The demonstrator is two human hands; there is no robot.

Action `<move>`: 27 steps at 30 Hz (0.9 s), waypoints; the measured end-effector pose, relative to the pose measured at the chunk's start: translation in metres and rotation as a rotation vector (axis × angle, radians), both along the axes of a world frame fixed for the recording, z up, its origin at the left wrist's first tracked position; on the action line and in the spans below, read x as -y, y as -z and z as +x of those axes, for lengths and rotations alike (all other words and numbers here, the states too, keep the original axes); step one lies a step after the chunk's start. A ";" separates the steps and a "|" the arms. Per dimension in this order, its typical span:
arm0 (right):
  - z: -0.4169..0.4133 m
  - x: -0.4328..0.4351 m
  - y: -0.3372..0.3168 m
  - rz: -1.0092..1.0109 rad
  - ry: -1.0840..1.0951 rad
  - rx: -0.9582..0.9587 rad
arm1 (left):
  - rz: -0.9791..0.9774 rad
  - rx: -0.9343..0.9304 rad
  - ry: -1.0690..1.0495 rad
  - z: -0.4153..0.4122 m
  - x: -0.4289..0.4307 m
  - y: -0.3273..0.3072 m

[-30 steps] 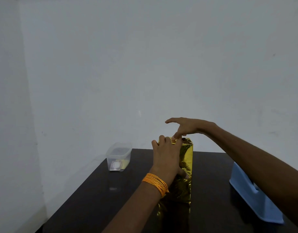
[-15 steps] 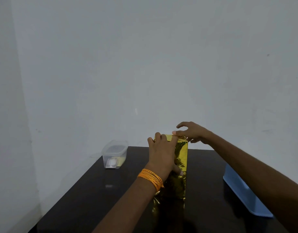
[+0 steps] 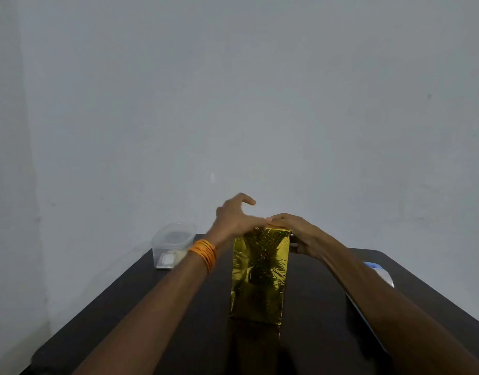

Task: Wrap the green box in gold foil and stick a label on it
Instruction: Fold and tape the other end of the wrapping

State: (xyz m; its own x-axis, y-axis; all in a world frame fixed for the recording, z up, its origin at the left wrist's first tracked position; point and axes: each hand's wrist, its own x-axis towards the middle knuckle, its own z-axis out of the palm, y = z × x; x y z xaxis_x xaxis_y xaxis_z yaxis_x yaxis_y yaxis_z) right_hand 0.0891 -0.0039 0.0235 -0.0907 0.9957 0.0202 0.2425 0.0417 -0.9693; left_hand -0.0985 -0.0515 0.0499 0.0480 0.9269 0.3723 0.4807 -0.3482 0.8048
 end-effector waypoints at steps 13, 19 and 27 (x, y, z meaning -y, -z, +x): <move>0.003 -0.002 0.008 -0.004 -0.037 -0.056 | -0.460 0.587 0.243 0.003 -0.058 0.010; 0.001 -0.001 0.008 -0.027 -0.050 -0.109 | -0.431 0.570 0.309 0.000 -0.053 0.019; 0.001 -0.002 0.010 -0.036 -0.039 -0.115 | -0.426 0.641 0.338 -0.003 -0.054 0.021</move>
